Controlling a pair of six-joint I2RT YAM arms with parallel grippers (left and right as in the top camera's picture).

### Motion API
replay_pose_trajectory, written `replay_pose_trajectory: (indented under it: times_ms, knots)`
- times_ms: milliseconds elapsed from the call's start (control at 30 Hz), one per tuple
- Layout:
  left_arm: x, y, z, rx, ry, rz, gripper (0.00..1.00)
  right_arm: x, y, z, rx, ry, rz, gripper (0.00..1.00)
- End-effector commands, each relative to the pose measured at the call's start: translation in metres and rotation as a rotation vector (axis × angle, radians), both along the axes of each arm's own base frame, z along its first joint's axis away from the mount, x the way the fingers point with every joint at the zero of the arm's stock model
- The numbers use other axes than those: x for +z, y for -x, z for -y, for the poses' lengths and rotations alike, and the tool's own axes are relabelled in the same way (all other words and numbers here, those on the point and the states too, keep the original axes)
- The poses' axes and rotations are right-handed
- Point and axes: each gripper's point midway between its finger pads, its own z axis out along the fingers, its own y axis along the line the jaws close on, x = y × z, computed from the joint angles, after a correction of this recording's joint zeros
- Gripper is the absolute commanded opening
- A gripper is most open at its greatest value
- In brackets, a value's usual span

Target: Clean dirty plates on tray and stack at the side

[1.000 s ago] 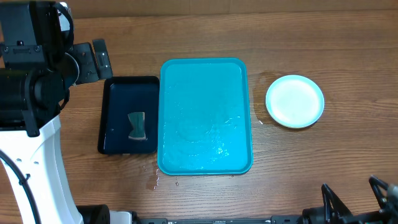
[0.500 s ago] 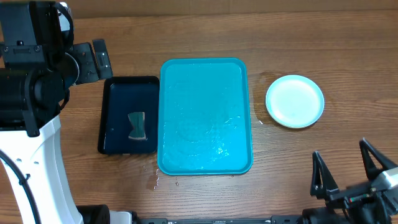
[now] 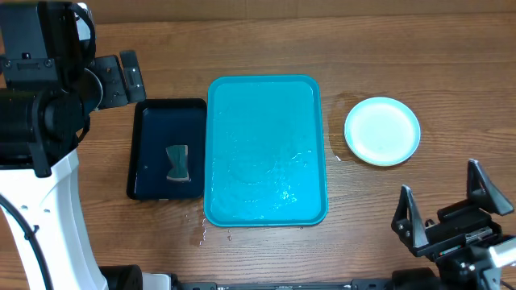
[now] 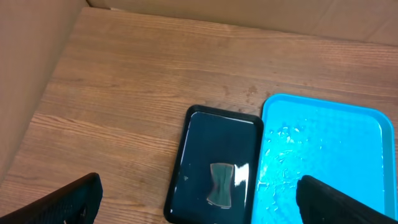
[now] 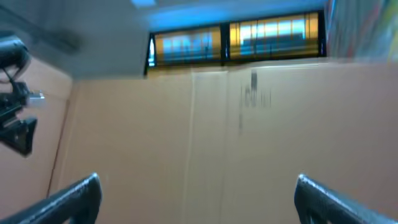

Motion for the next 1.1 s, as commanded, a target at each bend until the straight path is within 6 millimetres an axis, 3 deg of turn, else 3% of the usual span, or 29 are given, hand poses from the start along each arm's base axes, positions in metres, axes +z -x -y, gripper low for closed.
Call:
replay_pose_trajectory:
  times_ms: [0,267,500,767,1067]
  knots:
    - [-0.001,-0.002,-0.001,-0.014,-0.020,-0.006,1.00,-0.013,-0.005,0.000,0.000,-0.011,0.054,1.00]
    - [-0.001,-0.002,-0.001,-0.014,-0.020,-0.006,1.00,-0.049,-0.023,0.011,-0.059,-0.064,0.082,1.00]
    - [-0.001,-0.002,-0.001,-0.014,-0.020,-0.006,1.00,-0.078,-0.043,0.023,-0.127,-0.102,-0.002,1.00]
    - [-0.001,-0.002,-0.001,-0.014,-0.020,-0.006,1.00,-0.138,-0.076,0.025,-0.153,-0.095,-0.252,1.00]
    - [-0.001,-0.002,-0.001,-0.014,-0.020,-0.006,1.00,-0.230,-0.095,0.023,-0.170,-0.043,-0.637,1.00]
